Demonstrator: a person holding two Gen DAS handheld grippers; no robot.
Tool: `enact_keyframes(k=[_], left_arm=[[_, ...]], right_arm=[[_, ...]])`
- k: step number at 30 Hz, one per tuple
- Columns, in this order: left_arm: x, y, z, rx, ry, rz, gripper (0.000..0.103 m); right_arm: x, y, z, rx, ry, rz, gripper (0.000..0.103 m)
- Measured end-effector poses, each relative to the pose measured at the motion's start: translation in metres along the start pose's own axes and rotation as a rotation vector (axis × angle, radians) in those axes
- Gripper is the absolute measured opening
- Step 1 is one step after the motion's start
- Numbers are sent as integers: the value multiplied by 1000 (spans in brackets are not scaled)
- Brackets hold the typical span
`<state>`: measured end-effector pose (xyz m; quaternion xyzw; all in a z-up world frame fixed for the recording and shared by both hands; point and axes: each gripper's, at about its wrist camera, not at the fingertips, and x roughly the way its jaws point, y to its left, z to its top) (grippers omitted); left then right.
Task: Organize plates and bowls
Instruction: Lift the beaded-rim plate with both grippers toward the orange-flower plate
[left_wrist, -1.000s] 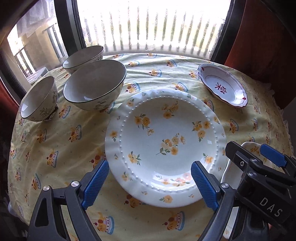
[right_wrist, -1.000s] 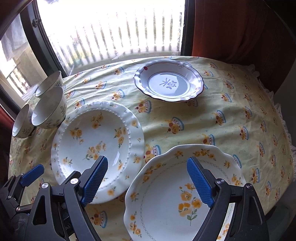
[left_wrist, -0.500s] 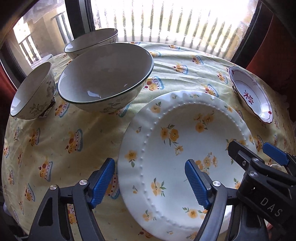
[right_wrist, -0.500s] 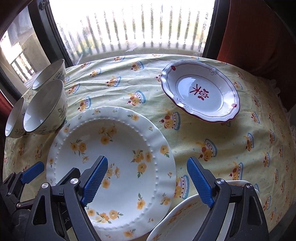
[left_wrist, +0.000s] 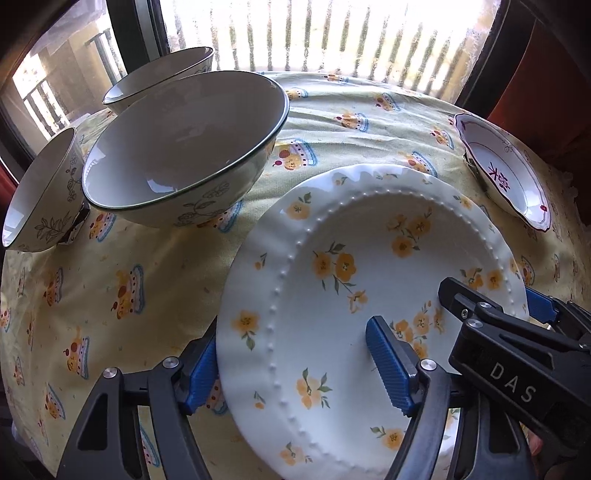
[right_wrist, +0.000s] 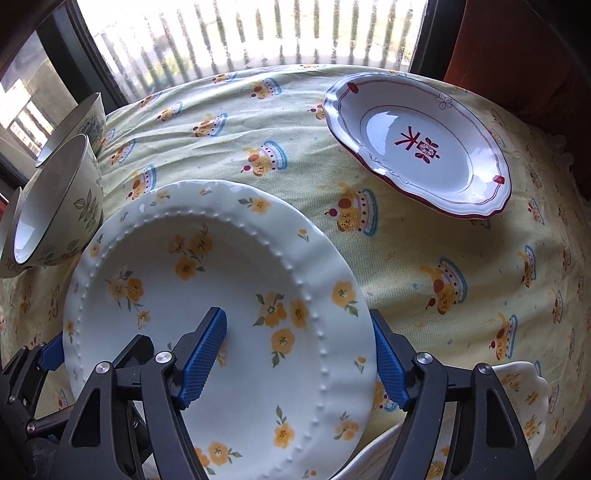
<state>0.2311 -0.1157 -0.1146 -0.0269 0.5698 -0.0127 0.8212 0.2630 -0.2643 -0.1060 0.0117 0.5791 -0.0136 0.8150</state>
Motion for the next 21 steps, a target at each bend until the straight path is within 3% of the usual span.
enact_keyframes(k=[13,21], left_arm=[[-9,34,-17,1,42,23,76],[-15,57,-32,1,77,30,73]], right_arm=[[-11,31,-25,8,35,33,76],[-21,51,-49,33,58,62,70]])
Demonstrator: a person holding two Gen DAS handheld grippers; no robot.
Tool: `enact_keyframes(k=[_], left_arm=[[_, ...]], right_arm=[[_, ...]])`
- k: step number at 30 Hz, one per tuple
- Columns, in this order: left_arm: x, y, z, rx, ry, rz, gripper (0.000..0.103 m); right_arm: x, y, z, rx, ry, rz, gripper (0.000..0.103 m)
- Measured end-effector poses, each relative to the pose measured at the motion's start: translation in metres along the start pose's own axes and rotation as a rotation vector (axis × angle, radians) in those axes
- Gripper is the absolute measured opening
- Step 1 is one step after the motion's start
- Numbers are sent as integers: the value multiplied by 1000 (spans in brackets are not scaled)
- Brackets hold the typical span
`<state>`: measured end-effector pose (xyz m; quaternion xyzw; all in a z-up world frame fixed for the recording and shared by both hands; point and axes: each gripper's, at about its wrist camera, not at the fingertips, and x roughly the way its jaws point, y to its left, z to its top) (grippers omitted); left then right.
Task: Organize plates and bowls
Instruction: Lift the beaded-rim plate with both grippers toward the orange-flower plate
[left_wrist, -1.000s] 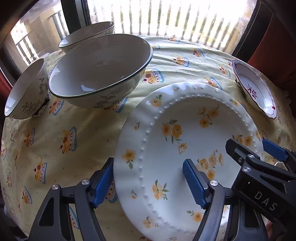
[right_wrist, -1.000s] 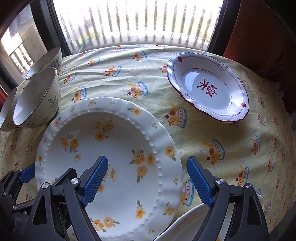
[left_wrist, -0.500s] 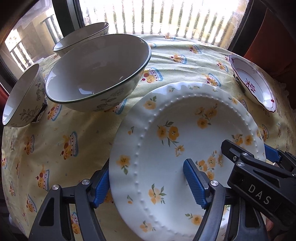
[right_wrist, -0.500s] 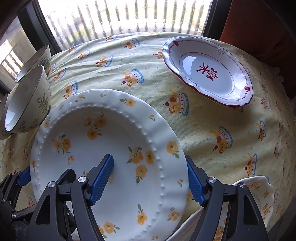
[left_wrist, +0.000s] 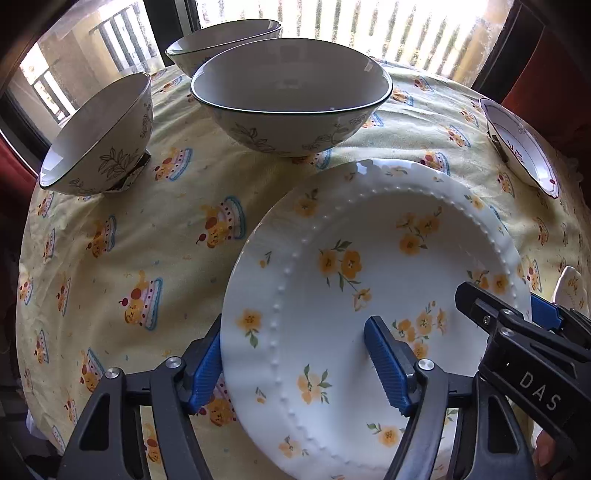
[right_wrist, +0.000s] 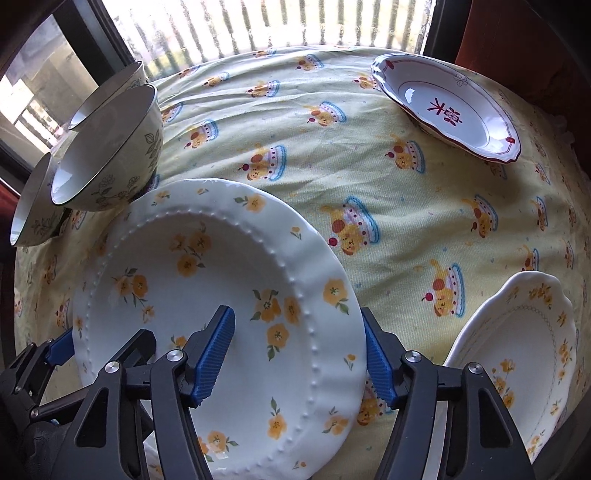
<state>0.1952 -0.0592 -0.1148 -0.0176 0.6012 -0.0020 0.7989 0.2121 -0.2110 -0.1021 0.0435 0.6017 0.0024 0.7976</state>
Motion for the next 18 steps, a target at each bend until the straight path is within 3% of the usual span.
enact_keyframes(k=[7,9,13,18], left_arm=[[-2,5,-2,27,-10,-13,68],[-4,7,-1,8,-8,-13,63],[-3,6,-1,-11,-13,-11,63],[-1,7,2,3,-25,-27,65]], right_arm=[[-2,10,-10,25,1,-14,70],[-1,9,-12,23,2,-29,66],[0,10,-11,19,-11,-49,64],[5,16,-6,32,-8,-67,71]])
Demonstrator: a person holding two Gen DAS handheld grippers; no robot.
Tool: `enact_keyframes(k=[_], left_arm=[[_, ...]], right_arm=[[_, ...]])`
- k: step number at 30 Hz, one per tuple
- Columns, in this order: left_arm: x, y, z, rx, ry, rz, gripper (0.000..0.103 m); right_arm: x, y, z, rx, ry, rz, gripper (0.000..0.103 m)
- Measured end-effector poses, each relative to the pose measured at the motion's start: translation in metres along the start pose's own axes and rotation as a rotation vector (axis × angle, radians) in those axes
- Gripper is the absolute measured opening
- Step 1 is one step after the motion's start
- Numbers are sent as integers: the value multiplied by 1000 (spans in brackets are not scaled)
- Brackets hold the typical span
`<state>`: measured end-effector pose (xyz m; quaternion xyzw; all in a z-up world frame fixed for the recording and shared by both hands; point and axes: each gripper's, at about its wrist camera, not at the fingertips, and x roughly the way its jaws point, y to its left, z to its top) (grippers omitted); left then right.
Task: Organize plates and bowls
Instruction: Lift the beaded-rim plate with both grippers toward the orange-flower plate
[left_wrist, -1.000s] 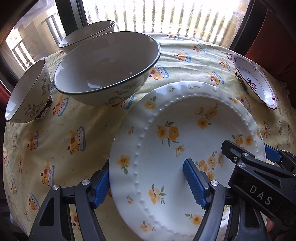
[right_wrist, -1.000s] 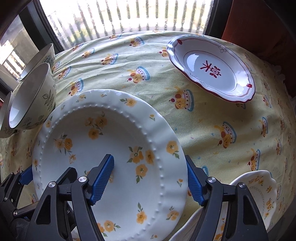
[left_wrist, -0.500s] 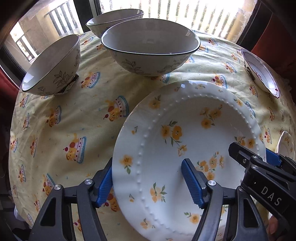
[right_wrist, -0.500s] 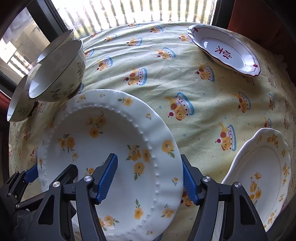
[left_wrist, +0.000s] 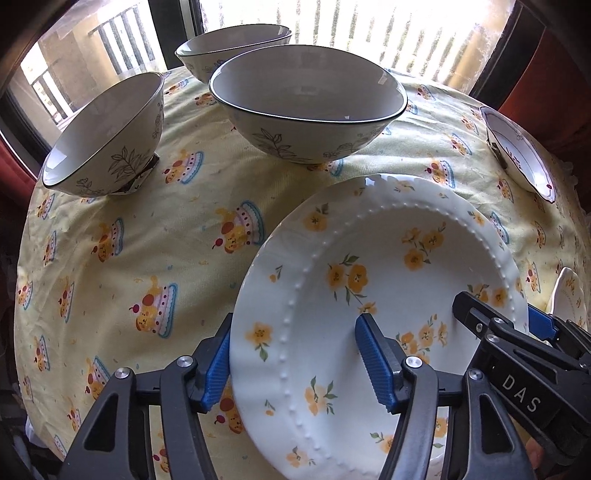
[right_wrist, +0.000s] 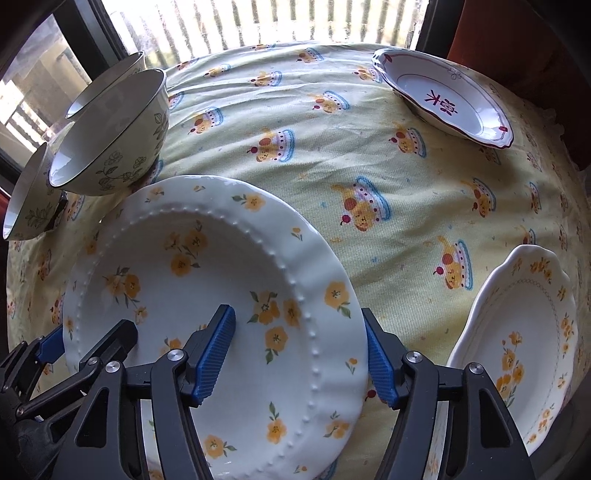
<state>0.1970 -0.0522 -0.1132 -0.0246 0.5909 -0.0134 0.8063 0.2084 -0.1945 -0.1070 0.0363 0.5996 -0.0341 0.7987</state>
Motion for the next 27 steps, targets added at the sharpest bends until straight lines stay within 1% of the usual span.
enact_keyframes(k=[2,6,12,18,21,24,27], left_arm=[[-2,2,-1,7,0,1,64],[-3,4,0,53,-4,-15,63],[-12,8,-8,64,-8,0,62],[-28,4,-16,26,-27,24,62],[-34,-3,-19,12,-34,35,62],[-42,-9,-22,-30,-42,46,62],[-52,-17,-27,-49,-52,52,62]], right_arm=[[0,2,1,10,-5,-15,71],[-2,10,0,-13,-19,-66,71],[-6,11,-11,19,-12,-59,71],[-18,8,-21,-10,-6,-25,70],[-22,2,-19,-48,-15,-26,70],[-27,-7,-17,-73,-14,-3,70],[-37,-15,-13,-110,-28,7,70]])
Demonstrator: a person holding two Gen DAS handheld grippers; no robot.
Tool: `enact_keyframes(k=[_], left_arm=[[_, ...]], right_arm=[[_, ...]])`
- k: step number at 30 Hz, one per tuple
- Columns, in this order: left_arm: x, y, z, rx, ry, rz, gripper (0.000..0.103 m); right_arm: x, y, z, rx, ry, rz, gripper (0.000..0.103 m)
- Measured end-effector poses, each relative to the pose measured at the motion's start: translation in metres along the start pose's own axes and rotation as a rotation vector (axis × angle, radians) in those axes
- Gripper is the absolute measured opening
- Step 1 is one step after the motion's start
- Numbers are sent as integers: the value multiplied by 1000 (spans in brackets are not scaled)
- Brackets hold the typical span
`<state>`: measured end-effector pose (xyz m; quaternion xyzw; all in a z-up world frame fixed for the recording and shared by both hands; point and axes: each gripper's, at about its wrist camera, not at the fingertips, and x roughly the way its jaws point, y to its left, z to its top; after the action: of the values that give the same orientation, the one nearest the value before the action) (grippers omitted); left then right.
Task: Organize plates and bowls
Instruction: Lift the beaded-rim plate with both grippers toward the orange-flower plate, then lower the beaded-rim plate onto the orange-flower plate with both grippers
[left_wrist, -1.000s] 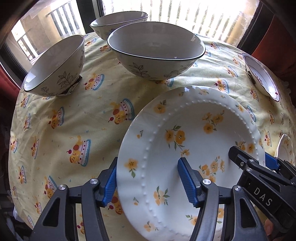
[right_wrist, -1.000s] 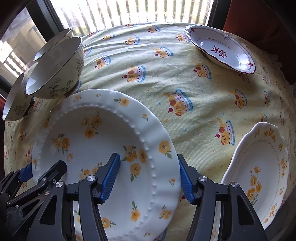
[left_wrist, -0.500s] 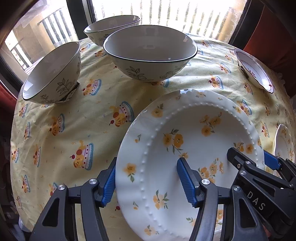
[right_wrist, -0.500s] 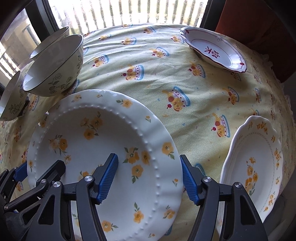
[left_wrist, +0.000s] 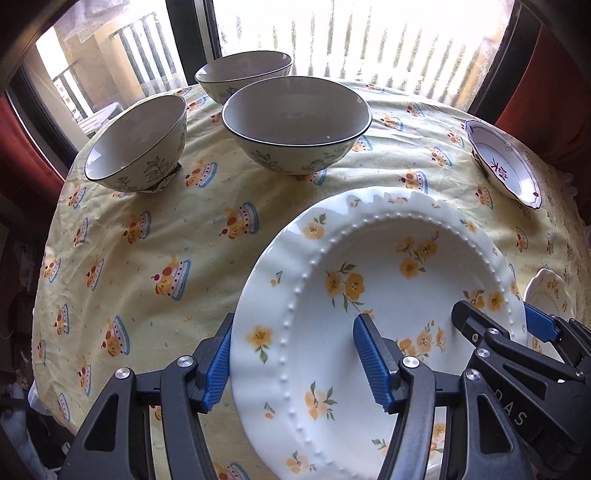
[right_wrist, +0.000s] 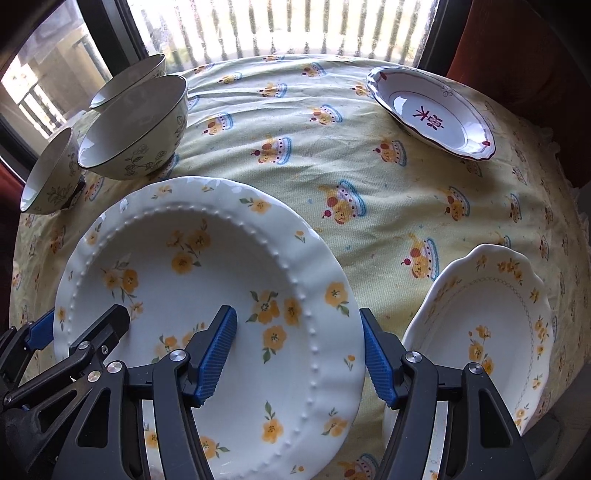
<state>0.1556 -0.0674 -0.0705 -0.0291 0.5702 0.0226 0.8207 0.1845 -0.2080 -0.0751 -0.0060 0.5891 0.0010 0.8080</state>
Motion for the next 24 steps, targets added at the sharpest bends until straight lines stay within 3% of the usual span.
enact_keyframes(k=[9,24], left_arm=[[-18,-35,-4,-58,-31,-1,62],[-30,-120,-13,-14,-80,-40,62]], right_arm=[[-29,-35,4,-49,-51,14,70],[-44,-122,-13,4,-60,-22,70]])
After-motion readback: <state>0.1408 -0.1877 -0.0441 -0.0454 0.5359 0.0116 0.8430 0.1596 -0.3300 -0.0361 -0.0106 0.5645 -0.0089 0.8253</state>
